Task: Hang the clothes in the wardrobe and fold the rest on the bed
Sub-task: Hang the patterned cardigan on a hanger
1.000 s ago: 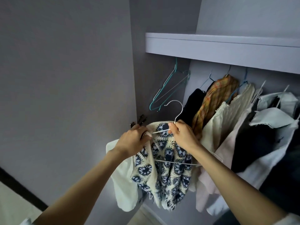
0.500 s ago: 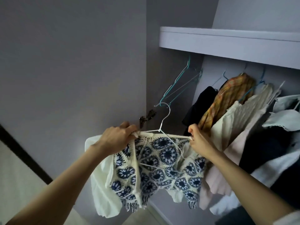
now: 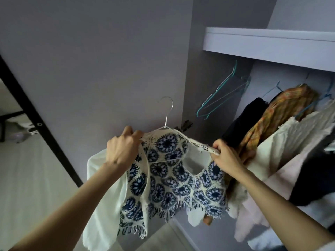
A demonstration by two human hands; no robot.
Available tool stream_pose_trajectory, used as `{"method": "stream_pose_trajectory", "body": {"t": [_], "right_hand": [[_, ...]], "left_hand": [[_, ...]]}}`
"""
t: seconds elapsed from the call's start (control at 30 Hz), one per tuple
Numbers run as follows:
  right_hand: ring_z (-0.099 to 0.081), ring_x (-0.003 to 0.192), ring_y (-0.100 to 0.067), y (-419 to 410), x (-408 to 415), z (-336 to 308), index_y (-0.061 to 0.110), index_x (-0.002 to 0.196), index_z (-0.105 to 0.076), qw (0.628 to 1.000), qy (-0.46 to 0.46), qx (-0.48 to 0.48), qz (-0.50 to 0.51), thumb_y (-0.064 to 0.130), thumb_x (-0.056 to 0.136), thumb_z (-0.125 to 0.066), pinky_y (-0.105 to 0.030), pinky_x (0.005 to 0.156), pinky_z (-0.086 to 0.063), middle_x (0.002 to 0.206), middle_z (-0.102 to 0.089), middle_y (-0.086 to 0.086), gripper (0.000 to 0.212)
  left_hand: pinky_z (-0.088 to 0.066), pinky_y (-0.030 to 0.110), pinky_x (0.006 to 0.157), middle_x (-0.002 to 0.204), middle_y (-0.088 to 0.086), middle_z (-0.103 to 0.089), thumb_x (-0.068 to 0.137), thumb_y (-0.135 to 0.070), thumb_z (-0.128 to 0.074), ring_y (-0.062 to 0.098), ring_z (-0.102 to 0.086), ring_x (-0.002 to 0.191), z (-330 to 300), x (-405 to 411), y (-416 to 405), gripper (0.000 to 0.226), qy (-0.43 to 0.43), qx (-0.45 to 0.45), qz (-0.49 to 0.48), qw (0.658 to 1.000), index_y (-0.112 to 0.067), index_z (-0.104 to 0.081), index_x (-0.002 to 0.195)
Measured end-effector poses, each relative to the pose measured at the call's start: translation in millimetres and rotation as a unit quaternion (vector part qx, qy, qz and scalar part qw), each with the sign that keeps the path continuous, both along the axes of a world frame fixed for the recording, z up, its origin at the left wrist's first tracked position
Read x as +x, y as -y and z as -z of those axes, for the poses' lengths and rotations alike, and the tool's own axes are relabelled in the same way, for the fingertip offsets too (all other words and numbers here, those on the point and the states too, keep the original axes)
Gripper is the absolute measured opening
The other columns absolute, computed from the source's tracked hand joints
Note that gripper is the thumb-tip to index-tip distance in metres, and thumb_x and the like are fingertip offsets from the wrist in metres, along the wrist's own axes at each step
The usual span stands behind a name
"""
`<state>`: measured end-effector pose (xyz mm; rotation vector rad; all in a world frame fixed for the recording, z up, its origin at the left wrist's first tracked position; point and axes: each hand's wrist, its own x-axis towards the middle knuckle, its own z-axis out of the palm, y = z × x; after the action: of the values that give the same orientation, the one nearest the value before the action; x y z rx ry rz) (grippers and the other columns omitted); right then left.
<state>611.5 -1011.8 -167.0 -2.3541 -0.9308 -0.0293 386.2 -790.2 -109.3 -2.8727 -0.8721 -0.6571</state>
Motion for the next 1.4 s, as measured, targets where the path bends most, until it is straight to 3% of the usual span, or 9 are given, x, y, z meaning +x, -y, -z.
{"method": "stream_pose_trajectory", "body": {"t": [0.17,0.3,0.4,0.47,0.6,0.8,1.03,1.27,1.4], "right_hand": [[-0.047,0.08,-0.013,-16.8,-32.3,-12.5,0.015,0.076,-0.053,0.953,-0.158,-0.09,-0.241,0.027,0.086,-0.067,-0.025,0.074,-0.039,0.089,-0.046,0.004,0.021],[-0.058,0.086,-0.003,-10.2,-28.7,-24.1,0.018,0.121,-0.062,0.876,-0.243,-0.308,-0.281,0.041,0.092,-0.055,-0.018,0.079,-0.045,0.108,-0.063,0.009,0.037],[-0.05,0.067,-0.011,-4.7,-13.1,-23.5,0.011,0.088,-0.068,0.952,-0.142,-0.184,-0.201,0.025,0.094,-0.055,-0.027,0.062,-0.038,0.077,-0.061,-0.007,0.02],[-0.058,0.08,-0.015,-0.4,0.5,-23.7,0.01,0.101,-0.065,0.994,-0.011,-0.076,-0.08,0.018,0.092,-0.054,-0.029,0.069,-0.044,0.093,-0.064,-0.006,0.016],[-0.04,0.125,-0.019,2.5,14.1,-22.0,0.02,0.139,-0.039,0.985,0.089,-0.122,-0.084,0.025,0.092,-0.056,-0.038,0.099,-0.038,0.136,-0.04,0.0,0.05],[-0.052,0.072,-0.022,8.3,8.2,-11.4,0.011,0.079,-0.045,0.995,0.061,-0.015,-0.08,0.019,0.096,-0.051,-0.031,0.064,-0.03,0.071,-0.044,0.008,0.02],[-0.064,0.079,-0.035,38.8,7.4,-9.4,-0.002,0.09,-0.064,0.988,0.148,-0.045,-0.024,0.008,0.089,-0.06,-0.039,0.065,-0.047,0.085,-0.069,-0.013,0.01],[-0.065,0.077,-0.035,50.8,2.2,-19.4,-0.002,0.086,-0.066,0.981,0.193,-0.009,0.01,-0.002,0.083,-0.064,-0.043,0.07,-0.043,0.079,-0.068,-0.016,0.004],[-0.061,0.073,-0.032,60.2,3.9,-26.2,-0.006,0.086,-0.063,0.985,0.154,0.065,0.03,-0.003,0.087,-0.059,-0.034,0.068,-0.039,0.076,-0.064,-0.018,0.005]], "left_hand": [[-0.042,0.036,0.056,0.104,0.01,-0.052,0.098,-0.025,-0.044,0.039,-0.059,0.066,1.5,7.5,6.1,0.026,0.067,-0.054,-0.031,0.996,-0.018,-0.057,0.12],[-0.043,0.037,0.06,0.107,0.007,-0.051,0.098,-0.028,-0.044,0.039,-0.059,0.072,4.4,10.8,6.2,0.026,0.073,-0.065,-0.006,0.995,-0.02,-0.057,0.119],[-0.038,0.033,0.06,0.105,0.005,-0.053,0.097,-0.028,-0.048,0.036,-0.059,0.075,8.7,8.9,2.0,0.025,0.092,-0.077,0.037,0.992,-0.02,-0.06,0.117],[-0.039,0.032,0.059,0.103,0.005,-0.054,0.096,-0.025,-0.051,0.034,-0.059,0.075,12.9,6.5,-0.8,0.023,0.102,-0.08,0.068,0.989,-0.017,-0.062,0.114],[-0.041,0.031,0.054,0.096,0.004,-0.054,0.095,-0.031,-0.048,0.032,-0.059,0.068,18.2,9.2,-2.4,0.024,0.117,-0.075,0.118,0.983,-0.017,-0.062,0.108],[-0.048,0.034,0.059,0.093,0.001,-0.055,0.093,-0.028,-0.057,0.025,-0.061,0.074,15.6,24.6,2.7,0.021,0.138,-0.136,0.185,0.963,-0.019,-0.069,0.108],[-0.041,0.022,0.077,0.091,-0.004,-0.055,0.092,-0.027,-0.059,0.012,-0.057,0.086,-9.2,33.5,-2.4,0.021,0.26,-0.227,0.214,0.914,-0.014,-0.074,0.087],[-0.043,0.023,0.088,0.123,-0.003,-0.058,0.093,-0.027,-0.057,0.014,-0.059,0.108,14.6,42.4,-1.2,0.032,0.075,-0.27,0.219,0.935,-0.02,-0.061,0.124],[-0.049,0.027,0.082,0.115,-0.001,-0.066,0.095,-0.027,-0.055,0.021,-0.066,0.097,16.7,52.1,8.6,0.028,0.075,-0.223,0.246,0.94,-0.016,-0.065,0.118]]}}
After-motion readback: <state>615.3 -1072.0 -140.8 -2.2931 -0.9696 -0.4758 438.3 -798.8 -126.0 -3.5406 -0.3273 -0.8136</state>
